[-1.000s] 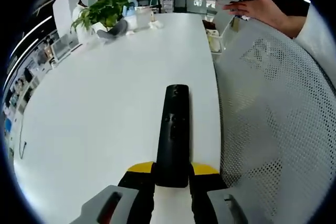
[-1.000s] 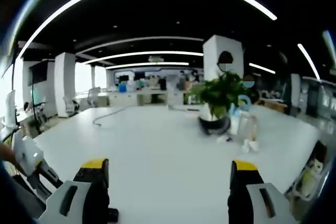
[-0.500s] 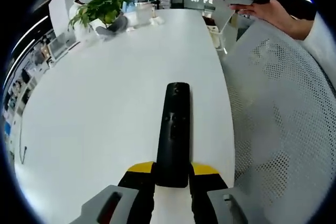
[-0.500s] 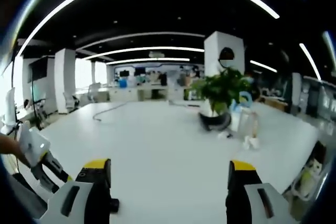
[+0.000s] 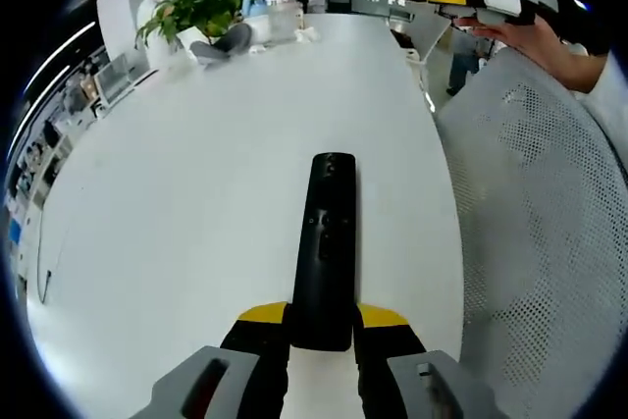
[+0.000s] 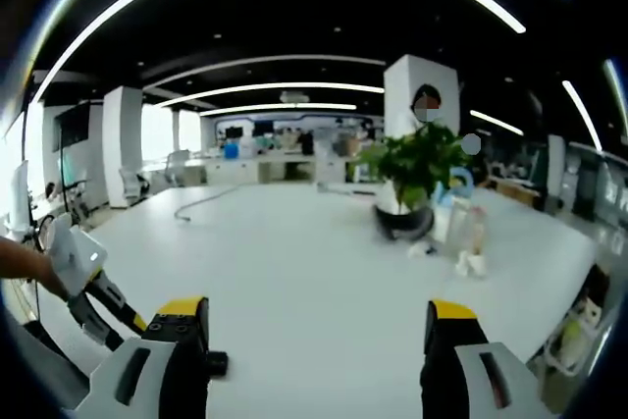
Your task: Press the specified remote control buttons in sequence, fully releasing each button before pressing the next.
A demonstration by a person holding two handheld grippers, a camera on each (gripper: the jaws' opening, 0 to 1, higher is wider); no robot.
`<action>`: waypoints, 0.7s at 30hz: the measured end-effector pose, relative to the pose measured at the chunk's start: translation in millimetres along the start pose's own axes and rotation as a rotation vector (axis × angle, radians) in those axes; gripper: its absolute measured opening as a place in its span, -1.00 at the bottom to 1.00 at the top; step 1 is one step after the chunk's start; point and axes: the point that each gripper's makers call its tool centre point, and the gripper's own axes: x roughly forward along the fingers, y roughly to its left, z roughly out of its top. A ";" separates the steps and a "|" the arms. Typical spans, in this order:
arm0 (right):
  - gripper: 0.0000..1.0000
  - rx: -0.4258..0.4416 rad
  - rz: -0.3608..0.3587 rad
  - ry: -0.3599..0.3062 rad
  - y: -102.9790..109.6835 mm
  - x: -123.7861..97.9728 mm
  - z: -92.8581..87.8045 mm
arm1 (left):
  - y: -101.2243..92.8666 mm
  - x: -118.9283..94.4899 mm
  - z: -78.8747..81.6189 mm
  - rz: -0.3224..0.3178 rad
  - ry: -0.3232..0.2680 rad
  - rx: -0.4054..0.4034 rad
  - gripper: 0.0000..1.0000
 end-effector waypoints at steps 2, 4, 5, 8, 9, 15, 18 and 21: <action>0.77 0.002 0.001 0.002 0.2 -0.1 -0.4 | 3.2 0.4 1.9 0.003 0.004 -0.006 -0.51; 0.76 0.003 0.003 0.006 0.4 0.0 -1.2 | 5.6 1.6 2.0 0.001 0.009 -0.004 -0.51; 0.76 0.003 0.005 0.007 0.8 0.1 -1.4 | 6.5 1.4 2.3 -0.006 0.016 0.005 -0.51; 0.75 0.001 0.006 0.008 0.9 0.2 -1.5 | 10.8 2.3 3.4 -0.011 0.035 0.014 -0.51; 0.73 0.003 0.008 0.008 1.0 0.0 -1.5 | 12.1 2.8 3.9 -0.012 0.040 0.015 -0.51; 0.69 0.015 0.006 0.001 0.2 -0.8 -0.4 | 24.2 5.3 6.8 -0.011 0.082 0.013 -0.51; 0.69 0.012 0.004 0.002 -0.1 -0.5 -0.6 | 28.0 5.4 8.0 -0.015 0.101 0.023 -0.51; 0.68 0.009 0.002 0.007 -0.4 -0.1 -1.7 | 32.3 5.6 8.3 -0.016 0.108 0.026 -0.51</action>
